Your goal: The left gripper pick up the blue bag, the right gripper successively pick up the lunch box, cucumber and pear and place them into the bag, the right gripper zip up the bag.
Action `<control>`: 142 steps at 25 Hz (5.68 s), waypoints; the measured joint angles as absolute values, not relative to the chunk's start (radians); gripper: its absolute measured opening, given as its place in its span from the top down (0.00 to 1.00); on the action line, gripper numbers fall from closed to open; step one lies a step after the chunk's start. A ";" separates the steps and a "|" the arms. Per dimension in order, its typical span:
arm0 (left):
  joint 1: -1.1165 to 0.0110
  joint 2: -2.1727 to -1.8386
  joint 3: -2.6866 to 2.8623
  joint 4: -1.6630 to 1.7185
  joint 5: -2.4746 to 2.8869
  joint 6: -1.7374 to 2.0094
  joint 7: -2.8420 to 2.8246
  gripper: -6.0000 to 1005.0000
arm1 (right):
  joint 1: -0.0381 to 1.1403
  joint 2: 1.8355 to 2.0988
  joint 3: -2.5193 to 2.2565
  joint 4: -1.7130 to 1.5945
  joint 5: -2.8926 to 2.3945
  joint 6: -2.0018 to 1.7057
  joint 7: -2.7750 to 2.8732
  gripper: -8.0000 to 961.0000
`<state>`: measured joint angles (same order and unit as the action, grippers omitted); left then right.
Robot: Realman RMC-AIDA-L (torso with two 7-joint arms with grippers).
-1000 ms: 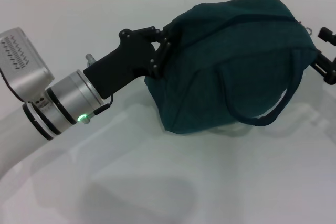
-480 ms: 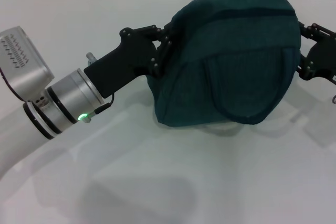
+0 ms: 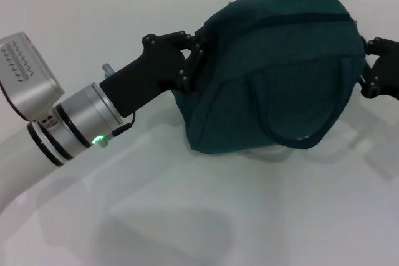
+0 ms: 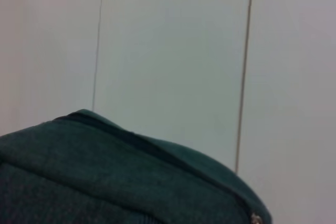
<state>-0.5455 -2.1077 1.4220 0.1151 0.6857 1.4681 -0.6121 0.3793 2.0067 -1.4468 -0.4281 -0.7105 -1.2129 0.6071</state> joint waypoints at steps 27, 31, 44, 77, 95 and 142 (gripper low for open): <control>-0.522 -2.107 1.420 0.115 0.613 1.507 -0.639 0.89 | 0.365 2.012 -1.375 -0.360 -0.674 -1.226 0.612 0.98; -0.514 -2.108 1.420 0.115 0.607 1.525 -0.653 0.89 | 0.368 2.012 -1.375 -0.360 -0.673 -1.228 0.612 0.98; -0.545 -2.055 1.415 0.407 0.735 1.473 -1.030 0.37 | 0.368 2.012 -1.374 -0.360 -0.679 -1.243 0.610 0.98; -0.827 -2.039 1.411 0.695 1.531 1.021 -1.839 0.54 | 0.371 2.011 -1.387 -0.356 -0.684 -1.265 0.603 0.98; -0.805 -2.073 1.366 0.706 1.589 1.012 -1.756 0.85 | 0.369 2.012 -1.390 -0.352 -0.680 -1.274 0.611 0.98; -0.707 -2.092 1.318 0.679 1.371 1.019 -1.540 0.64 | 0.369 1.942 -1.390 -0.349 -0.826 -1.223 0.890 0.56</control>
